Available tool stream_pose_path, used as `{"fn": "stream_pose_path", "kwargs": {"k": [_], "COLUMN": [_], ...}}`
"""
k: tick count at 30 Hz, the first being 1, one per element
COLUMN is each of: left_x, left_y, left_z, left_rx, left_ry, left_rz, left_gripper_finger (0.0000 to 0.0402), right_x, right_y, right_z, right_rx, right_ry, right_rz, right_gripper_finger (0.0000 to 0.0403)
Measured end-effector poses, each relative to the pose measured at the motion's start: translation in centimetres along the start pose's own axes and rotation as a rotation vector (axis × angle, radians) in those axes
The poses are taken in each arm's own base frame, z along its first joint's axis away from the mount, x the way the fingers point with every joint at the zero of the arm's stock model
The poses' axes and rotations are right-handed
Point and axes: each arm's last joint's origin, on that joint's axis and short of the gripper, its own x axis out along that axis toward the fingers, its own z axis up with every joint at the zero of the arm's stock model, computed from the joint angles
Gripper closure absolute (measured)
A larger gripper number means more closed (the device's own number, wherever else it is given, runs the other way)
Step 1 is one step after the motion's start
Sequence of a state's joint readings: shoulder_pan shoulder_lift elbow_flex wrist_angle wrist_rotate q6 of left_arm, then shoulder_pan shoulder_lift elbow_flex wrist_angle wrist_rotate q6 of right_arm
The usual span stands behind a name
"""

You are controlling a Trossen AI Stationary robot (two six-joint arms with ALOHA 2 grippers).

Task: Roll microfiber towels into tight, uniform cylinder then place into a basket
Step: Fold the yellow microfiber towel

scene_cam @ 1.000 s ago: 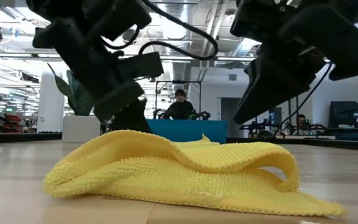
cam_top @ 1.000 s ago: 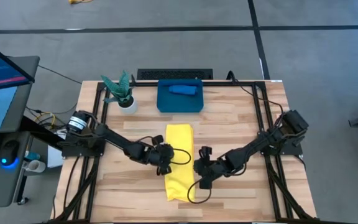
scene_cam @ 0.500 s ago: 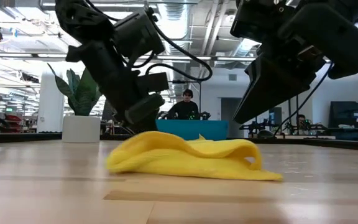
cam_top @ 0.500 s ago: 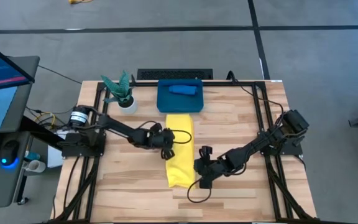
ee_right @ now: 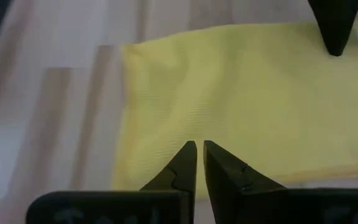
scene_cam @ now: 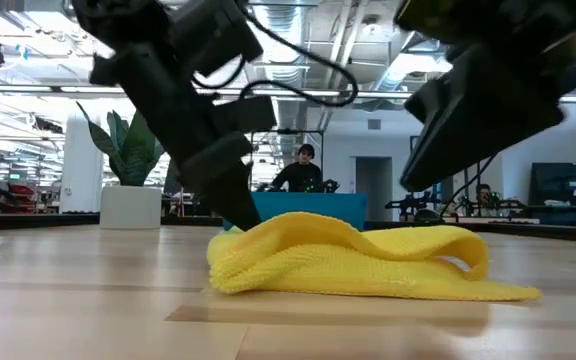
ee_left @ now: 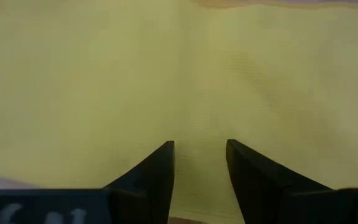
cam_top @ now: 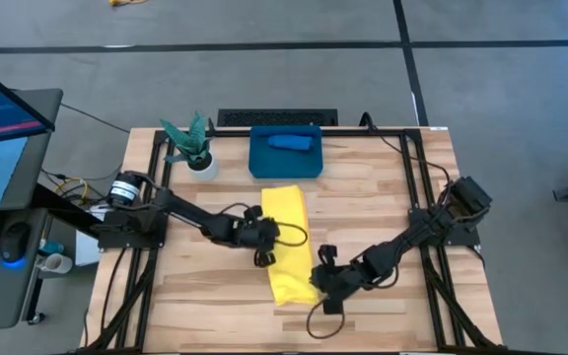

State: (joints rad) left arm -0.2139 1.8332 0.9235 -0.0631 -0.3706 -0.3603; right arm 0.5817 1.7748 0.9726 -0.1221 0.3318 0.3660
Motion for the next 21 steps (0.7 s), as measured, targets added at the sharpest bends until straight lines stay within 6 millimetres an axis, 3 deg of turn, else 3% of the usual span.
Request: {"fn": "stream_pose_path", "kwargs": {"k": [12, 16, 21], "left_x": [-2.6, -2.6, -1.8], "left_y": [-5.1, -5.2, -3.7], "left_z": [-1.6, -1.8, -2.0], "left_rx": [0.101, 0.107, 0.084], "left_ry": [-0.009, -0.018, 0.011], "left_rz": [-0.068, -0.058, -0.017], "left_gripper_finger": [0.0262, 0.0262, 0.0262], "right_x": [-0.4, 0.8, 2.1], "right_y": [2.6, 3.1, 3.4], "right_z": [0.0, -0.6, -1.4], "right_rx": [-0.024, -0.046, -0.057], "right_ry": [-0.092, -0.09, -0.055], "right_rz": [0.082, 0.106, 0.118], "right_gripper_finger": [0.0349, 0.0349, 0.0349]}}
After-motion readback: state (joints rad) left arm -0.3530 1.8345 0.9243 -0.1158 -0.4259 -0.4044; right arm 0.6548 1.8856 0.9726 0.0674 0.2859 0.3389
